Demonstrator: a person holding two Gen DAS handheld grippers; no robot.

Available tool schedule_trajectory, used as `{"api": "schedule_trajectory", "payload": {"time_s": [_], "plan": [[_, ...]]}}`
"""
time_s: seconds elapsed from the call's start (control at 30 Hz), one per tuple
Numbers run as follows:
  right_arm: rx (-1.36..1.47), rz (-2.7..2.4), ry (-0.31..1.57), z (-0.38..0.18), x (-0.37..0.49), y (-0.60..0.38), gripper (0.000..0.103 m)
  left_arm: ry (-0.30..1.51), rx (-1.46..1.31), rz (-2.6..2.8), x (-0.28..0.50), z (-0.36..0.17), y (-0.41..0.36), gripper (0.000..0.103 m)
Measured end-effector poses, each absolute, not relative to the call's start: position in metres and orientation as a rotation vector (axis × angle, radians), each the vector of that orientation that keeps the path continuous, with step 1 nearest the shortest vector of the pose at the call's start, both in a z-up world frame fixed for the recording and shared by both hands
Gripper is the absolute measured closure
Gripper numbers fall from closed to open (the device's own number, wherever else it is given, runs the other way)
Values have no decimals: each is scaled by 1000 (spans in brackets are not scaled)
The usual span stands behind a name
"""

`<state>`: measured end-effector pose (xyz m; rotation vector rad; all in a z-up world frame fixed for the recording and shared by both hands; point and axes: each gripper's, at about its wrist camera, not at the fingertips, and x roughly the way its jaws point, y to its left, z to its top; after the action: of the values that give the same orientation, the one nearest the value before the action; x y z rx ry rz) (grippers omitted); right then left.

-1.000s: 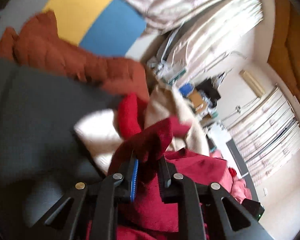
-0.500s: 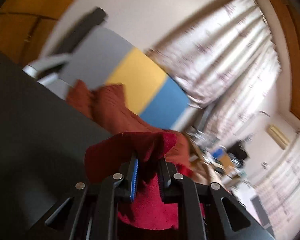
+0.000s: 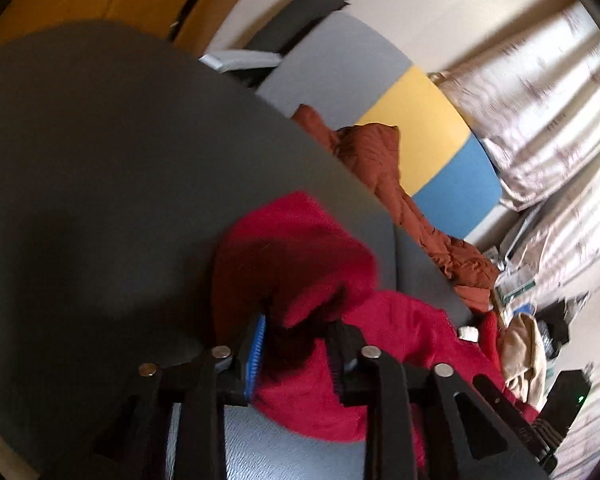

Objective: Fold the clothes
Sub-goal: 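Lay the red sweatshirt flat across the table with both tools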

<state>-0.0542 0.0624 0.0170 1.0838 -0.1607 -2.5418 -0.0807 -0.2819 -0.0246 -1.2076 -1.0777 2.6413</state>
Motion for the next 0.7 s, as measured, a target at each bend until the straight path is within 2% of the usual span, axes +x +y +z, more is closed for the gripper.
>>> {"api": "schedule_trajectory", "payload": {"time_s": [0.07,0.17,0.33,0.43,0.5,0.7], "plan": [[1151,-2554,-98,2,-59,62,54,-1110,-1238,2612,-70,-39,-281,73],[1238,-2550,-88,-27,-68,65,54,-1091,-1260,2592,-53,-48,-280,62],[1182,-2574,-43,-38,-62,64,50,-1110,-1049,2755,-19,-25,-312,59],[1174,-2565,-64,-39,-62,68,48,-1181,-1095,2847,-36,-23,-337,59],[1170,-2558,-80,-39,-59,70,47,-1104,-1139,2898,-62,-23,-340,59],[1149,-2543,-88,-37,-57,71,44,-702,-1400,2825,-158,-30,-296,59]]}}
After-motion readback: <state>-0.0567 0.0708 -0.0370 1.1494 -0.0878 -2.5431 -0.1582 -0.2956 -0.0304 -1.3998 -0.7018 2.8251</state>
